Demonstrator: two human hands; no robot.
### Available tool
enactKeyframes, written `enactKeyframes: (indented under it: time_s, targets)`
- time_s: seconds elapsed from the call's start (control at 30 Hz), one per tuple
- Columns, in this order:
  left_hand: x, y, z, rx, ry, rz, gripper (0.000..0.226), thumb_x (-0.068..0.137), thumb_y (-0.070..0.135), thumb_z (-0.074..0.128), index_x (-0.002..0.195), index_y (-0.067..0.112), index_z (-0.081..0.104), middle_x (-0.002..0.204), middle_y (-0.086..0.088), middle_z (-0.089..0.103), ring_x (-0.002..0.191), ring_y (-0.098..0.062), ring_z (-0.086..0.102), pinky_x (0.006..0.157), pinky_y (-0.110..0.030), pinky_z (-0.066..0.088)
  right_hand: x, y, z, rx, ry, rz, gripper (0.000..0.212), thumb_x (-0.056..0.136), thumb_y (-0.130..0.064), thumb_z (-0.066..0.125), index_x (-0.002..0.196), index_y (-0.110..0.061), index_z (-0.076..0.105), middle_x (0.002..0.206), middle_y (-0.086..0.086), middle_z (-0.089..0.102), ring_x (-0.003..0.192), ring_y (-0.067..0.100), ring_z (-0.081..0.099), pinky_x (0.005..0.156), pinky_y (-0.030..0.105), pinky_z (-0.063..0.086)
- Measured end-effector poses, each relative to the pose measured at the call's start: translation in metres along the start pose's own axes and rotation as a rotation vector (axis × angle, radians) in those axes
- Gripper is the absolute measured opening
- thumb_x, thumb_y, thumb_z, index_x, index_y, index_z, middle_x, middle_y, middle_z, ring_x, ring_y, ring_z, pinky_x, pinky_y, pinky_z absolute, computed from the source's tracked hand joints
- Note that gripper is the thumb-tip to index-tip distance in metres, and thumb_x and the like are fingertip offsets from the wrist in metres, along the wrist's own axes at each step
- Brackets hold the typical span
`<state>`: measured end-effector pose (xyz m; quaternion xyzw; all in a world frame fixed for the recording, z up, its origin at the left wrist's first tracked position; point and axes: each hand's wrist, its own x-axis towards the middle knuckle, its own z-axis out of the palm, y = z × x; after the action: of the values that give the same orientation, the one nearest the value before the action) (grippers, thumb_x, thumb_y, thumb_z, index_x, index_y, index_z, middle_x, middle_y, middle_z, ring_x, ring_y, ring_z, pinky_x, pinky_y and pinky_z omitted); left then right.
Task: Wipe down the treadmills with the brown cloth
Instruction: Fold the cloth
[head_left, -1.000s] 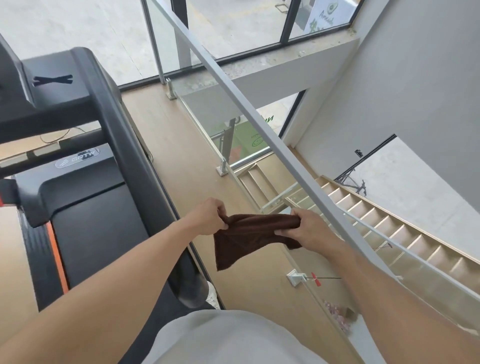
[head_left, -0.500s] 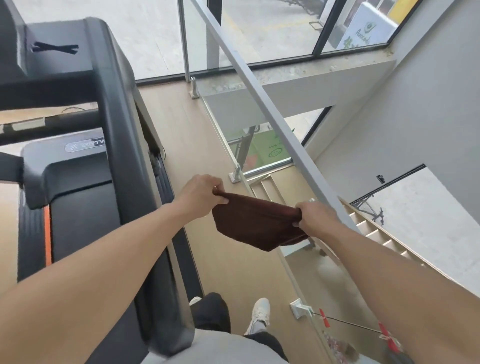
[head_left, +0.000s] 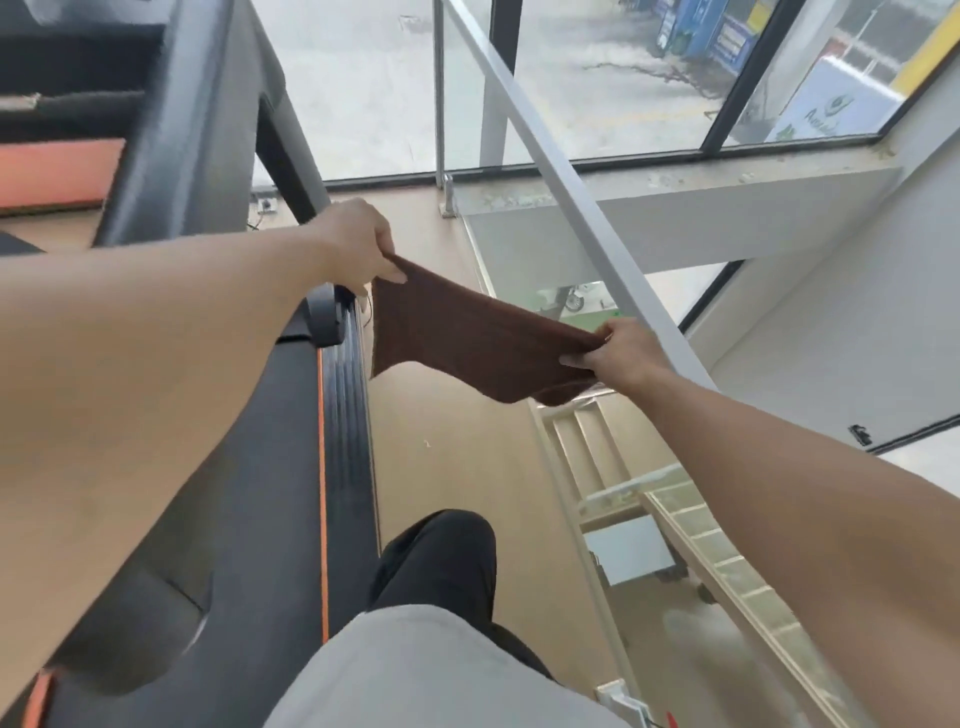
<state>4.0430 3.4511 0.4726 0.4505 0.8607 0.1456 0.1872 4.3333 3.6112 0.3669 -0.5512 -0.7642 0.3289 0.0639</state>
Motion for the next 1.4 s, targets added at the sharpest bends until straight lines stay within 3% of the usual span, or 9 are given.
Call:
enactKeyframes:
  time_s: [0.23,0.33,0.47,0.67,0.8,0.97,1.07,1.27,1.4]
  targets:
    - [0.025,-0.012,-0.014,-0.116,0.078,-0.140,0.018,0.082,0.024,0.086,0.085,0.014,0.071,0.077,-0.012,0.070,0.067,-0.032,0.068,0.061,-0.033,0.056,0.028,-0.030,-0.051,0.517,-0.133,-0.097,0.035,0.075,-0.010,0.091,0.101,0.000,0.071,0.093,0.009,0.071,0.077,0.017,0.071,0.073,0.032,0.064]
    - [0.042,-0.017,-0.015,-0.086,0.071,-0.181,0.014,0.085,0.025,0.082,0.090,0.013,0.076,0.073,-0.010,0.070,0.066,-0.031,0.068,0.070,-0.036,0.061,0.060,-0.047,-0.051,0.624,-0.261,-0.108,0.042,0.077,-0.012,0.089,0.111,0.004,0.070,0.102,0.015,0.075,0.092,0.023,0.075,0.083,0.035,0.063]
    - [0.086,-0.041,-0.018,-0.128,0.072,-0.267,0.012,0.085,0.024,0.082,0.087,0.013,0.077,0.072,-0.012,0.071,0.061,-0.028,0.067,0.070,-0.037,0.063,0.121,-0.072,-0.035,0.524,-0.278,-0.199,0.010,0.087,-0.005,0.079,0.095,-0.011,0.078,0.087,0.005,0.076,0.082,0.018,0.071,0.082,0.027,0.061]
    - [0.166,-0.077,-0.018,-0.267,0.032,-0.361,0.016,0.086,0.020,0.081,0.091,0.007,0.074,0.078,-0.013,0.070,0.072,-0.025,0.068,0.067,-0.039,0.064,0.238,-0.111,0.003,0.454,-0.245,-0.137,0.017,0.103,-0.017,0.059,0.109,-0.021,0.074,0.108,0.007,0.073,0.093,0.024,0.069,0.083,0.035,0.061]
    - [0.214,-0.090,-0.030,-0.283,0.041,-0.372,0.016,0.089,0.026,0.078,0.092,0.010,0.076,0.088,-0.017,0.074,0.084,-0.032,0.075,0.074,-0.043,0.065,0.288,-0.146,0.005,0.368,-0.226,-0.190,0.016,0.105,-0.024,0.056,0.111,-0.019,0.071,0.098,0.001,0.067,0.082,0.014,0.060,0.071,0.022,0.048]
    - [0.278,-0.097,-0.048,-0.350,0.066,-0.379,0.017,0.096,0.031,0.071,0.094,0.014,0.075,0.086,-0.013,0.075,0.083,-0.028,0.075,0.071,-0.038,0.065,0.349,-0.183,-0.009,0.267,-0.150,-0.169,0.053,0.104,-0.050,0.049,0.096,-0.002,0.070,0.087,0.006,0.065,0.083,0.020,0.060,0.082,0.035,0.044]
    - [0.323,-0.098,-0.049,-0.377,0.050,-0.398,0.023,0.098,0.032,0.065,0.094,0.012,0.076,0.088,-0.012,0.077,0.086,-0.029,0.075,0.080,-0.040,0.063,0.399,-0.198,-0.004,0.295,-0.075,-0.172,0.065,0.100,-0.061,0.047,0.089,-0.001,0.068,0.090,0.018,0.070,0.088,0.032,0.068,0.089,0.049,0.056]
    - [0.431,-0.081,-0.041,-0.571,0.079,-0.550,0.029,0.102,0.025,0.055,0.104,0.001,0.072,0.094,-0.009,0.073,0.078,-0.017,0.065,0.062,-0.025,0.052,0.510,-0.240,0.016,0.415,-0.054,0.056,0.059,0.099,-0.060,0.050,0.094,-0.003,0.066,0.092,0.012,0.068,0.082,0.033,0.069,0.076,0.050,0.062]
    - [0.496,-0.063,-0.024,-0.758,0.092,-0.607,0.029,0.103,0.024,0.054,0.102,0.000,0.070,0.103,-0.018,0.074,0.085,-0.027,0.072,0.064,-0.030,0.058,0.579,-0.269,0.042,0.593,-0.178,0.233,0.047,0.099,-0.052,0.058,0.098,-0.005,0.066,0.100,0.015,0.072,0.086,0.035,0.073,0.070,0.048,0.064]
